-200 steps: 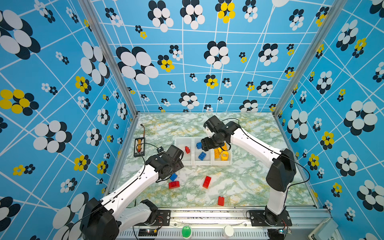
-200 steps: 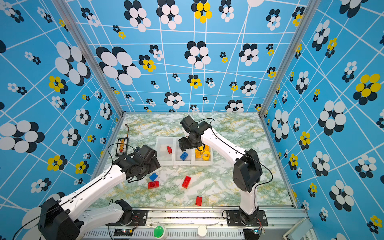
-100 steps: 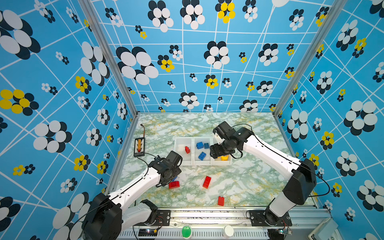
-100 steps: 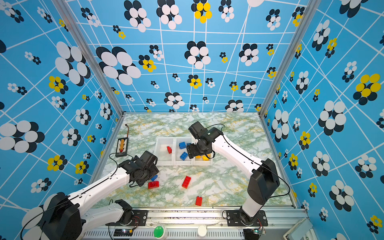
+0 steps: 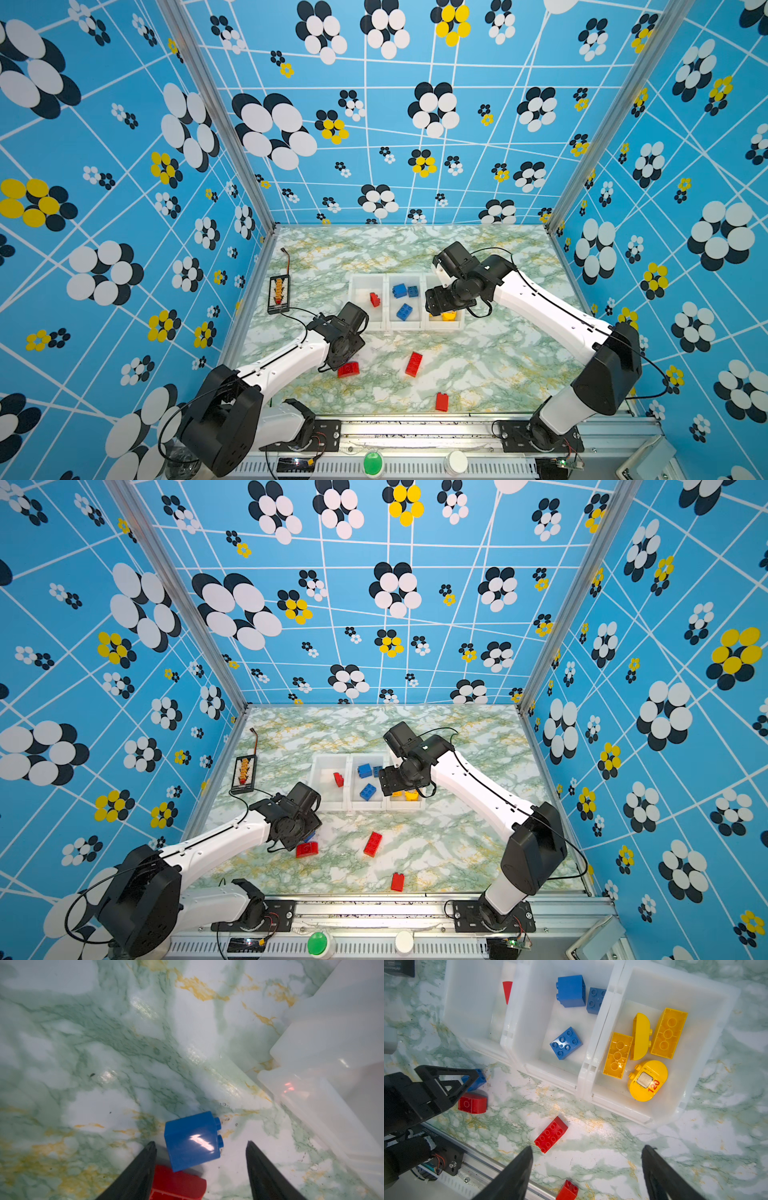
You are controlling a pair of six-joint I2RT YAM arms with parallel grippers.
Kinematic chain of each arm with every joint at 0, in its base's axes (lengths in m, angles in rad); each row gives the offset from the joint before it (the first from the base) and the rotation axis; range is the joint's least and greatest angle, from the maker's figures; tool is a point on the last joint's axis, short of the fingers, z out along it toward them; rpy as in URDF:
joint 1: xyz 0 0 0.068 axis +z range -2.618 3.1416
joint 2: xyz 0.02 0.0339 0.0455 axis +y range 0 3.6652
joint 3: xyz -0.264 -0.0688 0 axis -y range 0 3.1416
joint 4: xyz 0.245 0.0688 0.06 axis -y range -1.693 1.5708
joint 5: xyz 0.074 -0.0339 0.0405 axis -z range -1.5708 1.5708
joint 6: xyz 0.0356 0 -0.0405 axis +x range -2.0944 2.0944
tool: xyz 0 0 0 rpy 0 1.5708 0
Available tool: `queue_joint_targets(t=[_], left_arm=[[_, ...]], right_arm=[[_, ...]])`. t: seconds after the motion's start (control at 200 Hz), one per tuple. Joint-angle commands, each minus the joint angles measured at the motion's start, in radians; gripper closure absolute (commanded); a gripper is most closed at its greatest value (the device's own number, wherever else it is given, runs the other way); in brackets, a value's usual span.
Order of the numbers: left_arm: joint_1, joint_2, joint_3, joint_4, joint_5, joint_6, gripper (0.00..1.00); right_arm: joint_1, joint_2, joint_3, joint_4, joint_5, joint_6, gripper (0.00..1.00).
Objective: Sort the legos into containers by color
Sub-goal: 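Close the left gripper on the small blue brick and lift it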
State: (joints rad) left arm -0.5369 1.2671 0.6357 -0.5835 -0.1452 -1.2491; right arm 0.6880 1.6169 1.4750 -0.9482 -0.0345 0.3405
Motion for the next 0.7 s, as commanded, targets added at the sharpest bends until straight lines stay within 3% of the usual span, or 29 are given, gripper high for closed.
queue_joint_targets(t=[0.0, 0.425, 0.695], left_arm=[[0.008, 0.018, -0.013, 0.018, 0.006, -0.006, 0.31], [0.008, 0.080, -0.029, 0.056, 0.021, -0.006, 0.38], [0.008, 0.071, -0.027, 0.045, 0.024, 0.000, 0.54]], right_arm=[[-0.013, -0.031, -0.021, -0.032, 0.019, 0.016, 0.17], [-0.031, -0.032, -0.031, -0.029, 0.013, 0.016, 0.16], [-0.036, -0.040, -0.044, -0.020, 0.013, 0.025, 0.16]])
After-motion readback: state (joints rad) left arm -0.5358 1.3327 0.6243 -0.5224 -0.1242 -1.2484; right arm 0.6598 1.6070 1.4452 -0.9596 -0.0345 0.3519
